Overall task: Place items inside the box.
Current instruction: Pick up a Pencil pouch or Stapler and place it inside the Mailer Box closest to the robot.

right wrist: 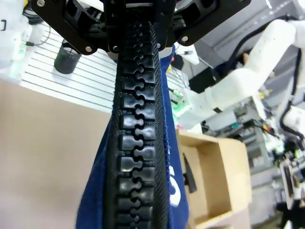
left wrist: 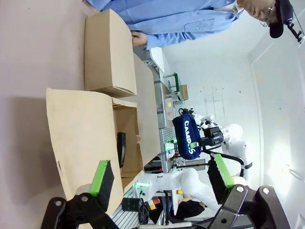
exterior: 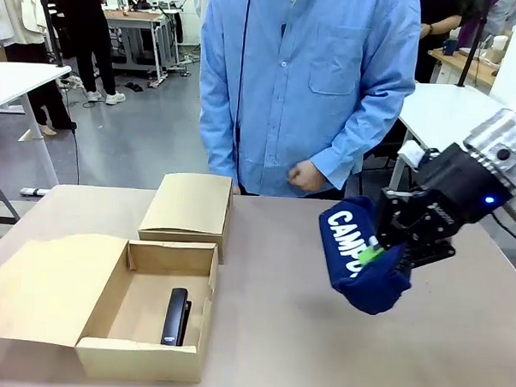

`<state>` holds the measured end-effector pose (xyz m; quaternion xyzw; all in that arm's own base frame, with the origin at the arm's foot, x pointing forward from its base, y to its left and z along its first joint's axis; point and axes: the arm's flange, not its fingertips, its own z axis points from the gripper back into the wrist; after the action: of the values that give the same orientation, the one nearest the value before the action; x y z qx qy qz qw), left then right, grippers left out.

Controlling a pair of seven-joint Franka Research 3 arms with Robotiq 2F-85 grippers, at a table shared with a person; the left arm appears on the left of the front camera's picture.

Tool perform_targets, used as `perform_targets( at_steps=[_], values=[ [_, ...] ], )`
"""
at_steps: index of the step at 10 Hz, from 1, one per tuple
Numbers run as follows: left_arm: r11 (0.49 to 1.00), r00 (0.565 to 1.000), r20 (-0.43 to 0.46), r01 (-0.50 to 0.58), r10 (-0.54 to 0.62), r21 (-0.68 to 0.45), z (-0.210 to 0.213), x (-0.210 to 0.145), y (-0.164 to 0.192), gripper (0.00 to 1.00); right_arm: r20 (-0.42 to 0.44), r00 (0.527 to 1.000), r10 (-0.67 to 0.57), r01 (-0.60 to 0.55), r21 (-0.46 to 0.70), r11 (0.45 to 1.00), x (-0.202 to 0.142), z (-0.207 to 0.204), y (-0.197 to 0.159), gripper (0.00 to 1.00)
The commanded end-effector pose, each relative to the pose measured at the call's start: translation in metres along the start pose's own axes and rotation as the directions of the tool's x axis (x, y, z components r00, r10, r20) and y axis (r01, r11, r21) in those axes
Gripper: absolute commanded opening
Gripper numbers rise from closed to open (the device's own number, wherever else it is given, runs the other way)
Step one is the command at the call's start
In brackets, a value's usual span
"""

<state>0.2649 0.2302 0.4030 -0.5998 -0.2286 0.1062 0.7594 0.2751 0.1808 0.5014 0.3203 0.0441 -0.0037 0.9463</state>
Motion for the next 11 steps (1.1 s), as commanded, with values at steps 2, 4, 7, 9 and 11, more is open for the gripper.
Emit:
perform_targets(
  at_steps=[2,4,7,9,11],
  values=[
    [1.000,1.000,0.001,0.015,-0.015,-0.014,0.000,-0.002,-0.001,1.00,0.029,0.994,0.108,-0.106,-0.058,0.993,-0.009,-0.039,0.100,0.07],
    [1.000,1.000,0.001,0.015,-0.015,-0.014,0.000,-0.002,-0.001,1.00,0.038,0.997,0.068,-0.065,-0.077,0.995,-0.025,-0.085,0.181,0.07],
    [1.000,1.000,0.001,0.015,-0.015,-0.014,0.000,-0.002,-0.001,1.00,0.041,0.996,0.074,-0.072,-0.046,0.996,-0.049,-0.089,0.184,0.07],
    [1.000,1.000,0.001,0.015,-0.015,-0.014,0.000,-0.002,-0.001,1.00,0.056,0.998,0.012,-0.010,-0.032,0.999,-0.044,-0.108,0.197,0.07],
    [1.000,1.000,0.001,0.015,-0.015,-0.014,0.000,-0.002,-0.001,1.00,0.191,0.978,-0.085,0.134,-0.260,0.956,-0.052,-0.137,0.218,0.07]
  ],
)
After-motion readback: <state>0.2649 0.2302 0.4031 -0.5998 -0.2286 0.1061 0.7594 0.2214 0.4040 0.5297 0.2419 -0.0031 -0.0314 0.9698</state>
